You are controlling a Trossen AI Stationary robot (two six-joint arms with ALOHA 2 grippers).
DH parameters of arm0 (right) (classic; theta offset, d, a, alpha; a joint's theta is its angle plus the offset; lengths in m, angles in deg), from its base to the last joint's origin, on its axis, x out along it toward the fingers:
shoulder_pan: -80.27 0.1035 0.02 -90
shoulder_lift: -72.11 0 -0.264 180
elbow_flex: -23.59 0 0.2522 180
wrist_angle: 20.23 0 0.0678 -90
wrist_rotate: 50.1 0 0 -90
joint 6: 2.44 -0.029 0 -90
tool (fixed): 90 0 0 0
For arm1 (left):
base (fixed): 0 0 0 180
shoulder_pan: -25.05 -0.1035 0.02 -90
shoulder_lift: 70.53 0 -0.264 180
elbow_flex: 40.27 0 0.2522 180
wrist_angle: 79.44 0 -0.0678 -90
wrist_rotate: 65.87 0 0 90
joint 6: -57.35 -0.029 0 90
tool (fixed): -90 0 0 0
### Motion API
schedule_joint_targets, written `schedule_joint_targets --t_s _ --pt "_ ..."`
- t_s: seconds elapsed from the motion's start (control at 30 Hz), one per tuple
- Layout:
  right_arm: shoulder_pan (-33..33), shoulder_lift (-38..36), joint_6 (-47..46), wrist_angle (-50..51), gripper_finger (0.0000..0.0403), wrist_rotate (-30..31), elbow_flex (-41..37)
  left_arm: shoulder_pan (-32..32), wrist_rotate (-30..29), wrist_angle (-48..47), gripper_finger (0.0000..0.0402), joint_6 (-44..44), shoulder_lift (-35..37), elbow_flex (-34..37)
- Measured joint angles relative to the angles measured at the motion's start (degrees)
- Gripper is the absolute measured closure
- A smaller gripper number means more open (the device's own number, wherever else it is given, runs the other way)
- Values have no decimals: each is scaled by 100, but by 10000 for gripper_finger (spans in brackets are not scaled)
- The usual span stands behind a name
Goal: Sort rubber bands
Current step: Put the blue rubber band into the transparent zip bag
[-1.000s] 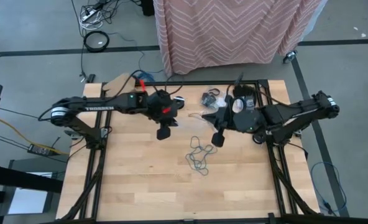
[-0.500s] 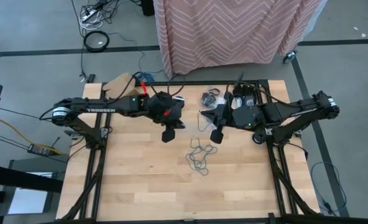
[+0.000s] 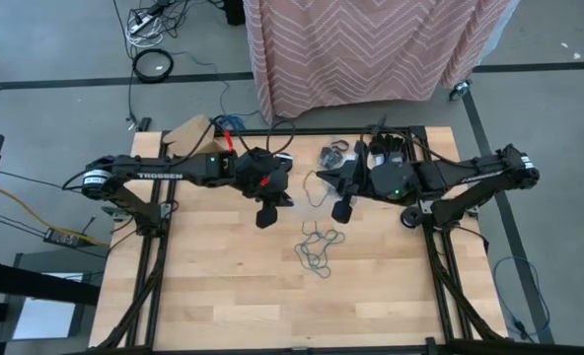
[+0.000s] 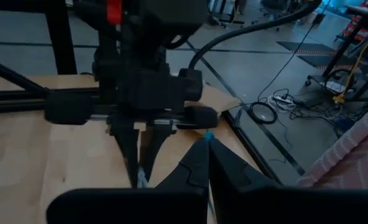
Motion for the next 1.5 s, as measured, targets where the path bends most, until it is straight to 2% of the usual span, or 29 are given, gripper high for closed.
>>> schedule_joint_targets --t_s 0.6,0.9,1.1,1.33,1.5 --pt "-228 0 30 -248 403 -336 2 -2 41 169 378 -42 0 0" --pt "-230 0 -150 266 403 -484 2 -12 41 142 378 -46 0 0" --pt "-139 0 -201 432 403 -864 2 -54 38 66 378 -113 0 0" --pt "-68 0 -514 1003 403 -888 -4 -68 39 66 378 -160 0 0" --pt "-128 2 -746 999 403 -1001 -297 -68 41 85 378 -186 0 0"
